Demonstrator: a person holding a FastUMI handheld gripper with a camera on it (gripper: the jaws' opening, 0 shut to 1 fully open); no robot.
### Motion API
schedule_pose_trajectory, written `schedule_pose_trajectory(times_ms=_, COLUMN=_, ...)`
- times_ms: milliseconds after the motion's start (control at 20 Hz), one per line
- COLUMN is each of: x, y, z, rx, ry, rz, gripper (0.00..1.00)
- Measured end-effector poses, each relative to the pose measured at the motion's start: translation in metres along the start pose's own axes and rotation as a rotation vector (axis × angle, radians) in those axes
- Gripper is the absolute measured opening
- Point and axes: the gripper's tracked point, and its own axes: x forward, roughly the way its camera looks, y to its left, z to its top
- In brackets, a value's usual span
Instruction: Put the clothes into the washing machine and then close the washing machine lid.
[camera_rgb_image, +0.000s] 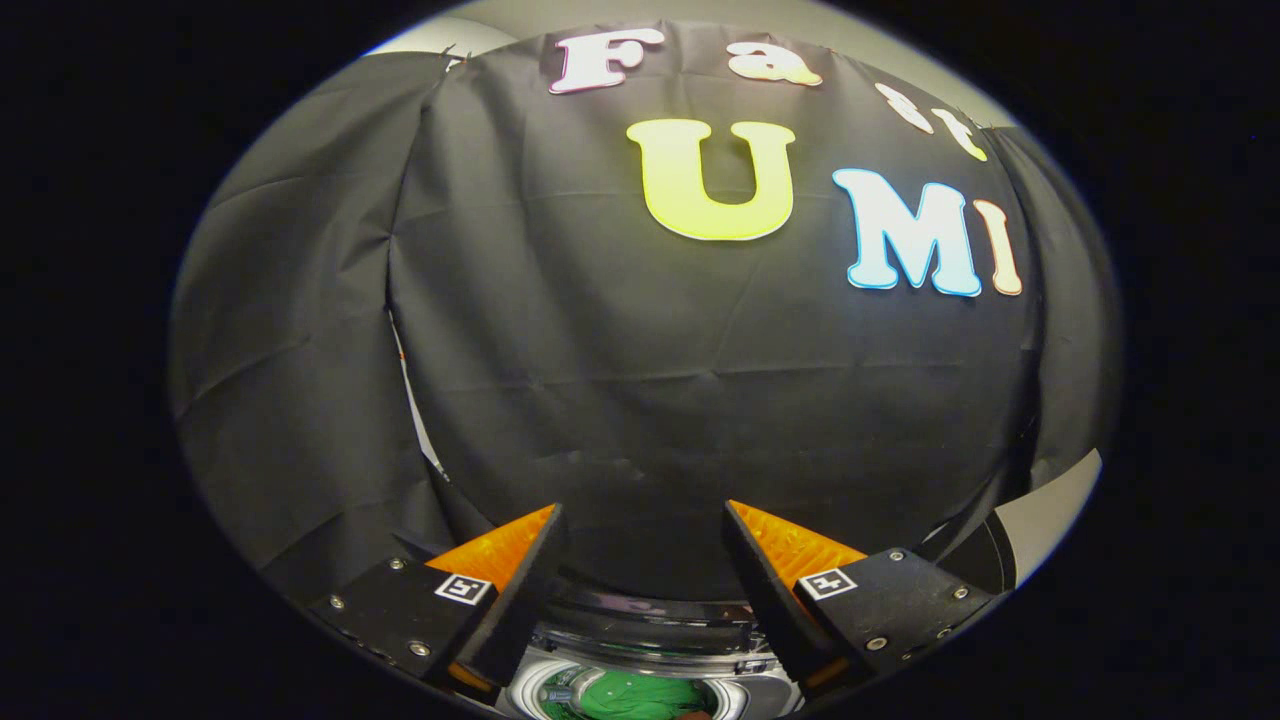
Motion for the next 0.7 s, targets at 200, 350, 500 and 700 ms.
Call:
schedule_pose_trajectory(times_ms=200, x=0.015, y=0.000, z=-0.015, rx=0.023, ry=0.107, rz=-0.014, gripper=0.96)
schedule_pose_trajectory(times_ms=350, x=0.020, y=-0.002, z=-0.030, rx=0.041, ry=0.197, rz=-0.019, gripper=0.96)
schedule_pose_trajectory(times_ms=500, x=0.025, y=-0.001, z=-0.046, rx=0.091, ry=0.261, rz=0.001, gripper=0.97)
schedule_pose_trajectory(times_ms=700, x=0.020, y=0.001, z=-0.045, rx=0.102, ry=0.270, rz=0.018, gripper=0.97)
